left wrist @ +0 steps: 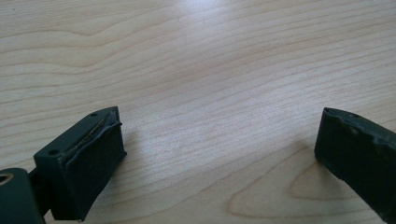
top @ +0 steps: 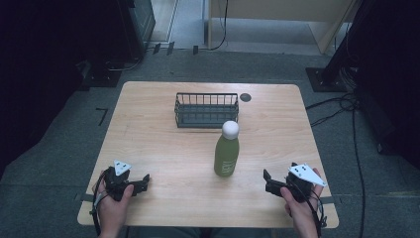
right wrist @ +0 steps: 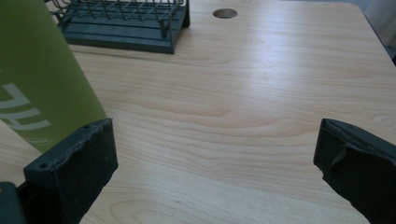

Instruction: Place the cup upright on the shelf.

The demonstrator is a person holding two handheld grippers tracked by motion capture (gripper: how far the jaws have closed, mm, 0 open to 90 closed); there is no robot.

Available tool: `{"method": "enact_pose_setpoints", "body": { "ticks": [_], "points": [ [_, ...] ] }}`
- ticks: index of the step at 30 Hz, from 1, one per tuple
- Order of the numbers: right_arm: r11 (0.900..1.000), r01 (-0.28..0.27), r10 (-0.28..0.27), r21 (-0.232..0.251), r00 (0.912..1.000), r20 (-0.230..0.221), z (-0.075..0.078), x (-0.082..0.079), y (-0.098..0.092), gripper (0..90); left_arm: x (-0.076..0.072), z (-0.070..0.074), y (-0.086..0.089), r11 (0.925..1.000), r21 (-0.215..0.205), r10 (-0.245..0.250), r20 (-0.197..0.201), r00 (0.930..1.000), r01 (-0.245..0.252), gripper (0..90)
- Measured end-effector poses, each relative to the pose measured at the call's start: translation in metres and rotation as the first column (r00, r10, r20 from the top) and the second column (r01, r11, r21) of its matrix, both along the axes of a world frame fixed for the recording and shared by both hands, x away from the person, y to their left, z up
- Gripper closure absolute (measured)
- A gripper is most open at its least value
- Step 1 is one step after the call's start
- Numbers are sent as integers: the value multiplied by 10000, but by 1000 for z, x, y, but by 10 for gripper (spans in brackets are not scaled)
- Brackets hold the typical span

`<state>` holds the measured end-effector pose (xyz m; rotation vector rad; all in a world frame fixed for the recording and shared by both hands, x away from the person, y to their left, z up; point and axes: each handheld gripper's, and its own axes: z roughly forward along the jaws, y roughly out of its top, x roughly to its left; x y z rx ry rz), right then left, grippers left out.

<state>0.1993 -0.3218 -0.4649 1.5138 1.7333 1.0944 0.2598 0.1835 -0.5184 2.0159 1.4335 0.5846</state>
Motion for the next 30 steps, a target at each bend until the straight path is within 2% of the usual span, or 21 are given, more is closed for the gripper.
{"method": "enact_pose_setpoints", "body": {
  "ticks": [9, 20, 22, 23, 26, 28, 30],
  "points": [
    [9981, -606, 604, 105, 9980, 187, 9, 1, 23, 0, 0, 0, 0, 10000, 1, -1, 0, 10000, 1, 15],
    [9923, -1204, 1195, 291, 9924, 298, 11, 6, 47, 0, 0, 0, 0, 10000, 0, -1, -1, 10000, 1, 16],
    [9872, -1542, 1525, 410, 9874, 413, 11, 6, 54, 4, 0, 0, 0, 10000, 1, -1, -1, 10000, 1, 15],
    [9872, -1542, 1525, 410, 9874, 413, 11, 6, 54, 4, 0, 0, 0, 10000, 1, -1, -1, 10000, 1, 15],
    [9756, -2090, 2038, 670, 9760, 763, 12, 5, 65, 35, 0, 0, 0, 10000, 6, -4, 2, 10000, 4, 15],
    [9697, -2297, 2221, 828, 9707, 914, 12, 5, 71, 38, 0, 0, 0, 10000, 5, -3, 2, 10000, 3, 16],
    [9681, -2351, 2255, 864, 9682, 1085, 12, 6, 76, 44, 0, 0, 0, 10000, 3, -3, 0, 10000, 3, 15]
  ]
}}
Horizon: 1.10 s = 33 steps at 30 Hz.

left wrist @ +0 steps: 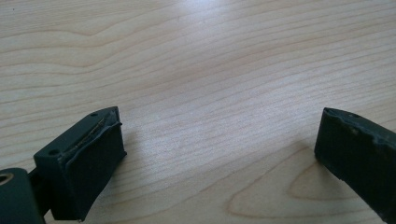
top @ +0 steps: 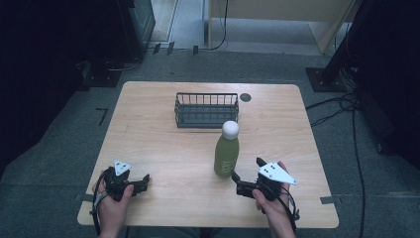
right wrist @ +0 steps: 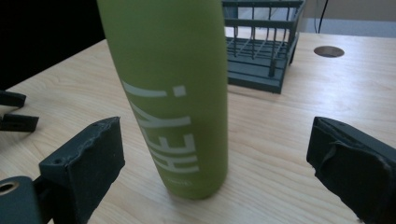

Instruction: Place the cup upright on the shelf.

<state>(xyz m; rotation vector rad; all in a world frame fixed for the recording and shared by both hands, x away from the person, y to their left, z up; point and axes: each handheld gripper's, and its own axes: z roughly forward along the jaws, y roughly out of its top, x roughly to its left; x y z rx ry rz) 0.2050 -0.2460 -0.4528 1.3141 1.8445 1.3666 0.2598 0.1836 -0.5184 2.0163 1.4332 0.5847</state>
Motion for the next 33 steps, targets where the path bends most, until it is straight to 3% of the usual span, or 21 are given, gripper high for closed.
{"method": "enact_pose_setpoints", "body": {
  "ticks": [7, 13, 15, 18, 24, 33],
  "points": [
    [9999, -113, 110, 97, 9994, 313, -4, 4, 14, 72, 0, 0, 0, 10000, 3, -2, 0, 10000, 2, 15],
    [9999, 6, 11, -165, 9952, 980, -8, 8, 30, 97, 0, 0, 0, 10000, 0, 1, 0, 10000, -1, 15],
    [9989, 111, -65, -449, 9948, 1016, -11, 10, 35, 106, 0, 0, 0, 10000, -2, 1, -1, 10000, -1, 15],
    [9986, 123, -75, -505, 9955, 940, -13, 12, 38, 106, 0, 0, 0, 10000, 3, -1, 1, 10000, 1, 16],
    [9974, 717, -703, -113, 9929, 959, -20, 19, 42, 127, 0, 0, 0, 10000, 0, 1, 1, 10000, -1, 16],
    [9972, 705, -725, 238, 9923, 1008, -28, 25, 49, 122, 0, 0, 0, 10000, 0, 0, 1, 10000, 0, 15]
  ]
}}
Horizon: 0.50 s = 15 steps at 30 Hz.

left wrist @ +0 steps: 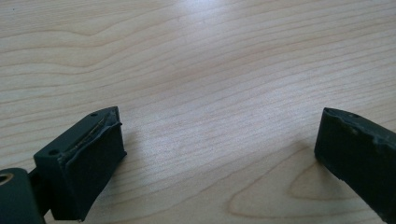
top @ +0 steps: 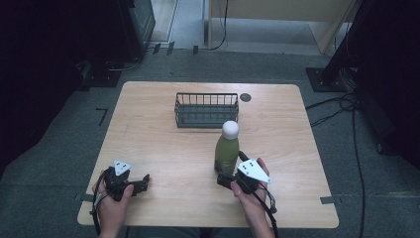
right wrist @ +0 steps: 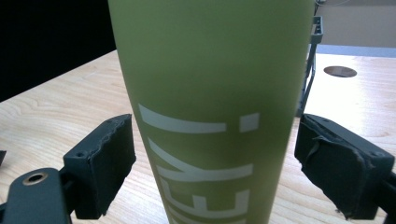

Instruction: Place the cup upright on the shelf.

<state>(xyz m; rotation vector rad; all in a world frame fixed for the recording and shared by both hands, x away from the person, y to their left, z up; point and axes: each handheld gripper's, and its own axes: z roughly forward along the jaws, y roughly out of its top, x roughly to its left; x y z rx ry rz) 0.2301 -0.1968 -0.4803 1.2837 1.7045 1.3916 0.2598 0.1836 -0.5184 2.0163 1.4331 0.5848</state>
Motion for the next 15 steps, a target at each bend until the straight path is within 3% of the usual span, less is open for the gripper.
{"method": "enact_pose_setpoints", "body": {
  "ticks": [8, 15],
  "points": [
    [9989, 401, -406, 223, 9990, 203, -4, 7, 7, 111, 0, 0, 0, 10000, 3, 1, -3, 10000, -1, 16],
    [9973, 581, -586, 443, 9982, 84, -7, 14, 12, 117, 0, 0, 0, 10000, 2, 0, 0, 10000, 0, 16]
  ]
}}
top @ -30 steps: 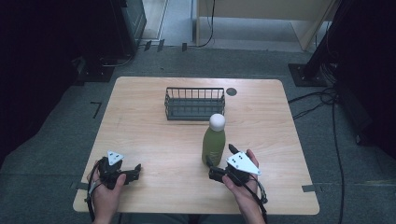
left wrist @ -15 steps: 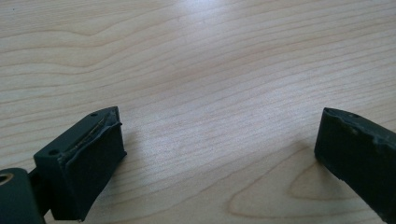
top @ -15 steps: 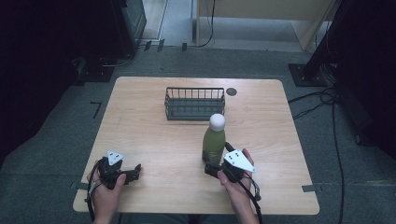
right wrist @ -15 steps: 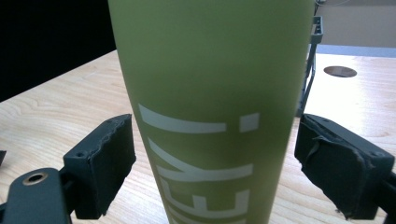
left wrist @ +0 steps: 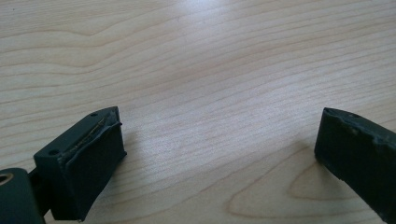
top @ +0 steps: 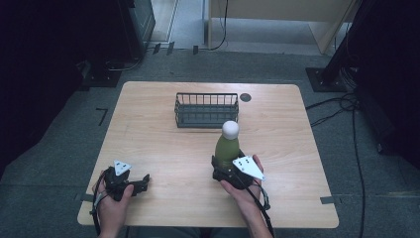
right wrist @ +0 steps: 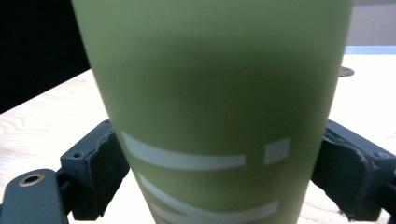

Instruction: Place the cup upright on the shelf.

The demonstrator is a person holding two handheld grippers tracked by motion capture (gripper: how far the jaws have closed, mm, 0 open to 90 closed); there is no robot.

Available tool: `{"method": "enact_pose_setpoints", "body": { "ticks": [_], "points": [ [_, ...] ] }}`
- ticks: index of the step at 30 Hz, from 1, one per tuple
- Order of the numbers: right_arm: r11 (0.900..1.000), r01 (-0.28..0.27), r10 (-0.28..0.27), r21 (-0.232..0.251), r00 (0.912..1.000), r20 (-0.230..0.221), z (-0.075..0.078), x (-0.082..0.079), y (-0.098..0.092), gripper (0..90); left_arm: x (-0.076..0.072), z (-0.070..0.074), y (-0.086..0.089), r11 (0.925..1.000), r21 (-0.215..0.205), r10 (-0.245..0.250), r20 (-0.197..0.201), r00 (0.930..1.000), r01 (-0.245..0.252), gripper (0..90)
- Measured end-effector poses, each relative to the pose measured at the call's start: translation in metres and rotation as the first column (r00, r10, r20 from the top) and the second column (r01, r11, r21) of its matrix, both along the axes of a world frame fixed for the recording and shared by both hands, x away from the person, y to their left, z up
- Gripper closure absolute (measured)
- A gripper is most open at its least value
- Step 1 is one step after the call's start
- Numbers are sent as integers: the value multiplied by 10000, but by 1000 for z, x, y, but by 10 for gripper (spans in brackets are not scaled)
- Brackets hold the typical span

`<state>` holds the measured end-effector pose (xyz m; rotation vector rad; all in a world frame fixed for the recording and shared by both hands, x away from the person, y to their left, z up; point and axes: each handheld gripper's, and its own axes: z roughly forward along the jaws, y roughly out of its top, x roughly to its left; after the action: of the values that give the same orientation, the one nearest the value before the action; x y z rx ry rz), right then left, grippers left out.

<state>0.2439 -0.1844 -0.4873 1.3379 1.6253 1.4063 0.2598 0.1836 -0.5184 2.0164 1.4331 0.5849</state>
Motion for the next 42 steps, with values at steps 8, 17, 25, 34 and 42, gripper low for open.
{"method": "enact_pose_setpoints", "body": {
  "ticks": [8, 17, 25, 34, 42],
  "points": [
    [9995, 323, -322, -30, 9989, 335, -1, 2, 4, 165, 0, 0, 0, 10000, -1, -1, -2, 10000, 1, 15],
    [9989, 349, -332, -306, 9978, 566, -1, 0, 5, 196, 0, 0, 0, 10000, -16, 16, 10, 10000, -16, 16],
    [9994, 238, -221, -256, 9977, 638, 5, 1, 5, 198, 0, 0, 0, 10000, -16, 18, 9, 10000, -18, 16],
    [9995, 221, -205, -242, 9979, 619, 12, 5, 4, 199, 0, 0, 0, 10000, -7, 4, 3, 10000, -3, 16],
    [9992, 255, -235, -323, 9979, 605, 21, 11, 3, 200, 0, 0, 0, 10000, -11, 10, 5, 10000, -10, 16]
  ]
}}
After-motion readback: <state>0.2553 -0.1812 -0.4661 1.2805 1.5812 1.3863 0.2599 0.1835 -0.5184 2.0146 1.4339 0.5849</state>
